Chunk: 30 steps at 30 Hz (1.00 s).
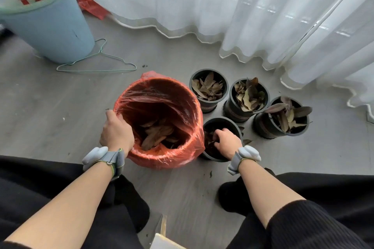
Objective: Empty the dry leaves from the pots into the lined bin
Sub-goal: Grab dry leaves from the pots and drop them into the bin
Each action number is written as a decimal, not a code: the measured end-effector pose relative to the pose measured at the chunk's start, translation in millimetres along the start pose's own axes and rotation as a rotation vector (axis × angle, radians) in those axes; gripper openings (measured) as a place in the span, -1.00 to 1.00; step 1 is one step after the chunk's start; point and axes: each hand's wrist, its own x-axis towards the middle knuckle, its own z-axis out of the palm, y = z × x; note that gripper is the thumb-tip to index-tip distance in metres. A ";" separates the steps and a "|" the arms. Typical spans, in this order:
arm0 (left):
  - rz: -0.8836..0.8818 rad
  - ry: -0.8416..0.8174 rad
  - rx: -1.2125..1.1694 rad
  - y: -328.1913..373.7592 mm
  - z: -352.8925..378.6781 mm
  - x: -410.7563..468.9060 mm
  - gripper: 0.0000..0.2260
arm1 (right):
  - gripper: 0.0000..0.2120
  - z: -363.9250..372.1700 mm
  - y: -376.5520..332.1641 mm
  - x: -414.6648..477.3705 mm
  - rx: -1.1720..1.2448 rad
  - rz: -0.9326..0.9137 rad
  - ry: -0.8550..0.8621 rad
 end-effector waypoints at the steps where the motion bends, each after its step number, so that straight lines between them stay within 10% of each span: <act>1: 0.001 -0.002 0.001 0.4 0.1 0.3 -0.82 | -0.83 -1.1 1.1 -1.5 0.017 -0.009 0.014; 18: 0.005 -0.077 0.009 3.1 -6.3 -2.9 -0.73 | -0.84 -58.0 9.5 -36.2 0.718 0.148 0.306; 30: 0.002 -0.141 -0.042 6.1 -13.6 -6.0 -0.79 | -0.77 -135.4 -109.3 -49.3 0.890 -0.274 0.374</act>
